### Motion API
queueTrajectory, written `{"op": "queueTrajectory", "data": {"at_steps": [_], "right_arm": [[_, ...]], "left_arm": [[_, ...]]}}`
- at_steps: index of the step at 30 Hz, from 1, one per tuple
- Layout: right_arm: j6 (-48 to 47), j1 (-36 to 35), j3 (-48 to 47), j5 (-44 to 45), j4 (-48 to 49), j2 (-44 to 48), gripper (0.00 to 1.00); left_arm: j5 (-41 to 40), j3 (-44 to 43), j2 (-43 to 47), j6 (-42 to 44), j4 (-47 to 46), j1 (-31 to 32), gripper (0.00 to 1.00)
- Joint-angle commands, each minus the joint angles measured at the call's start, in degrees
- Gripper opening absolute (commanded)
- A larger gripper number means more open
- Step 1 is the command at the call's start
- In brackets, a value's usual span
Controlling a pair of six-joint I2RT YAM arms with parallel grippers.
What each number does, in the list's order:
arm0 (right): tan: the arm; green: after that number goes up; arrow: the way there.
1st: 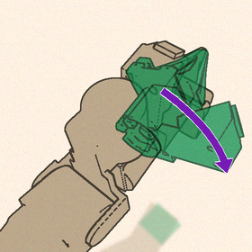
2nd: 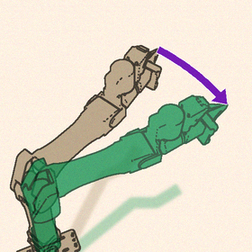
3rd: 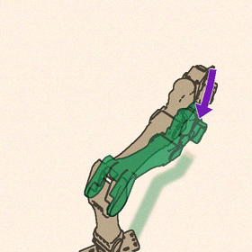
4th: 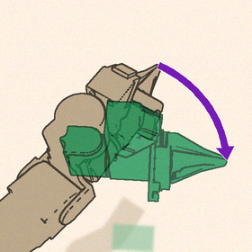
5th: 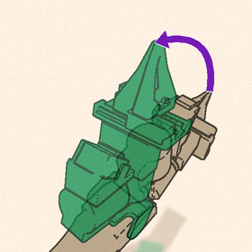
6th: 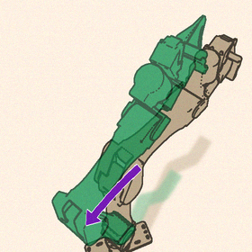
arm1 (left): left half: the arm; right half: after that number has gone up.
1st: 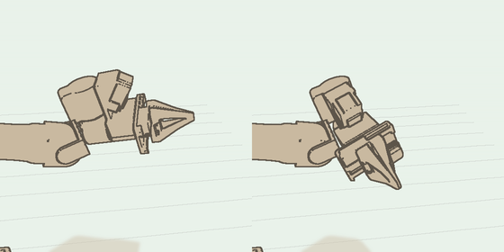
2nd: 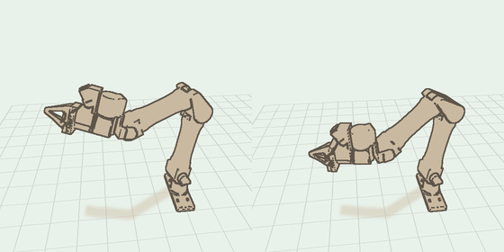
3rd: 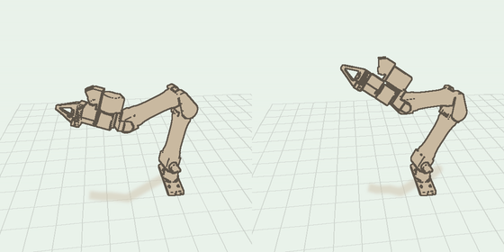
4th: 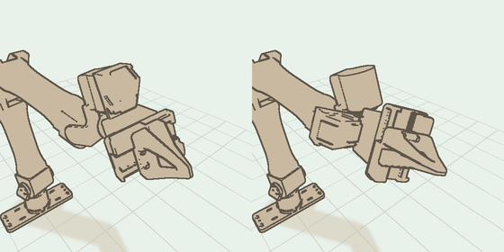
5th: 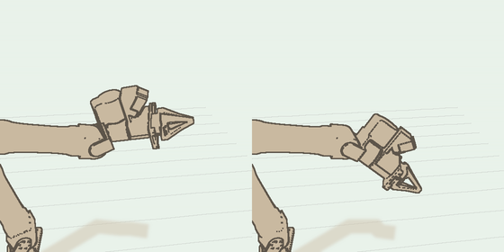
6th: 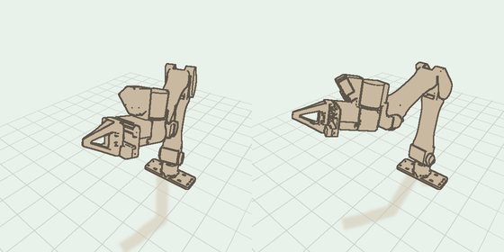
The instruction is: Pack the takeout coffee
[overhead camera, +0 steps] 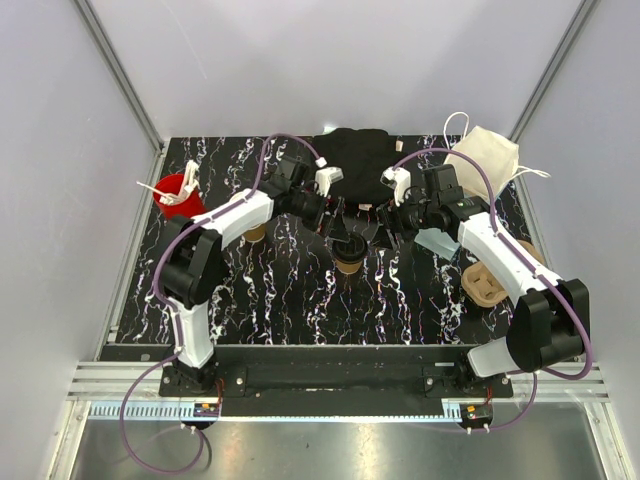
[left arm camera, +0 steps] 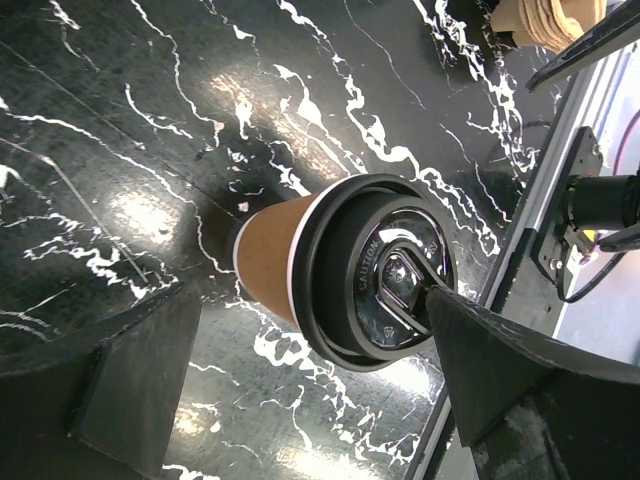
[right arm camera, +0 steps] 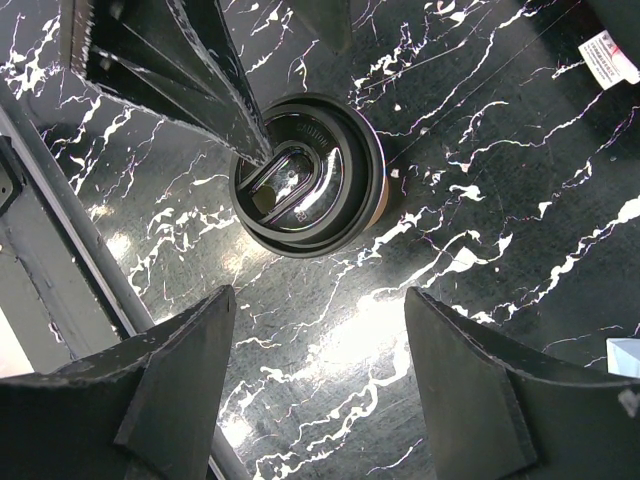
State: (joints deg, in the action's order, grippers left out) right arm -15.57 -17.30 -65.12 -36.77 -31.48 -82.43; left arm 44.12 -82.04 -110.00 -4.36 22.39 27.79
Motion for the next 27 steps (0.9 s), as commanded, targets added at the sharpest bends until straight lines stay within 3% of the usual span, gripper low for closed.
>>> {"op": "queueTrajectory", "data": {"at_steps": [1,7,18,27], "right_arm": [[-0.1,-0.1,0.3,-1.4,1.7,0.6,0.73],[-0.2,-0.1,0.5,-1.5,1.7,0.8,0.72],[-0.5,0.0,0.8,-2.1,1.8,0.8,0.66],[0.2,0.1,-1.6,-3.1,2.9,-1.1,0.58]], "left_arm": [[3.4,-1.1,-1.1,-0.6,-3.1,0.2,0.99],[3.7,-1.3,-2.4,-0.6,-3.5,0.6,0.95],[3.9,0.6,-3.5,0.3,-3.8,0.6,0.74],[3.2,4.2,-4.1,2.9,-2.9,0.6,0.7]]}}
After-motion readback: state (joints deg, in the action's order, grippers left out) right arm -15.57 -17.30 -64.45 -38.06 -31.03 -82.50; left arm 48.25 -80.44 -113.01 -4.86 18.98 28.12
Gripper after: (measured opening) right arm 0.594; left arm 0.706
